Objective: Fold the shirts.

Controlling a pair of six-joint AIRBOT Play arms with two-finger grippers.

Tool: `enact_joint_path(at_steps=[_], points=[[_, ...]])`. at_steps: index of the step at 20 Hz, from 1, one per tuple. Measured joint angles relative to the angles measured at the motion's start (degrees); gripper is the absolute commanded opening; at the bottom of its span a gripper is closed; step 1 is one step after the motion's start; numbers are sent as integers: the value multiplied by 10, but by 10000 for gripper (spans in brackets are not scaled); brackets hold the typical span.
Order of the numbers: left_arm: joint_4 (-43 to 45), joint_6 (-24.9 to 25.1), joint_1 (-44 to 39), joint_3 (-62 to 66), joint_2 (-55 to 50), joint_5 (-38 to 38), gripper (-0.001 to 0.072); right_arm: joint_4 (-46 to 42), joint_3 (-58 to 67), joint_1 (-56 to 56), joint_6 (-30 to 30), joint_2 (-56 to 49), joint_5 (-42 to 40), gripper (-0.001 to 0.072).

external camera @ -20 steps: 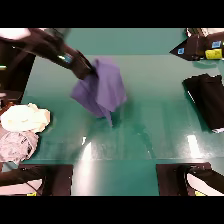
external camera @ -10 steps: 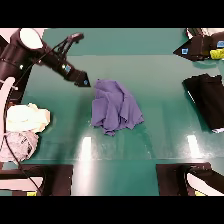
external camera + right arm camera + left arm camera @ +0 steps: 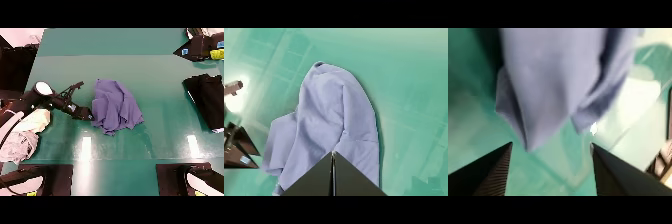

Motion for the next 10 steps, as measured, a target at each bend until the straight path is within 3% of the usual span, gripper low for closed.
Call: enact_joint_path(at_steps=[1, 5, 8, 10], points=[[-9, 7, -7, -18, 1, 18, 574, 0, 0, 0, 0, 0, 0, 16], [-32, 24, -45, -53, 4, 75, 25, 0, 0, 0, 0, -1, 1, 16], [-31, 25, -53, -52, 4, 66, 26, 0, 0, 0, 0, -1, 13, 16], [-17, 22, -38, -24, 6, 19, 26, 0, -1, 0, 0, -8, 38, 17]])
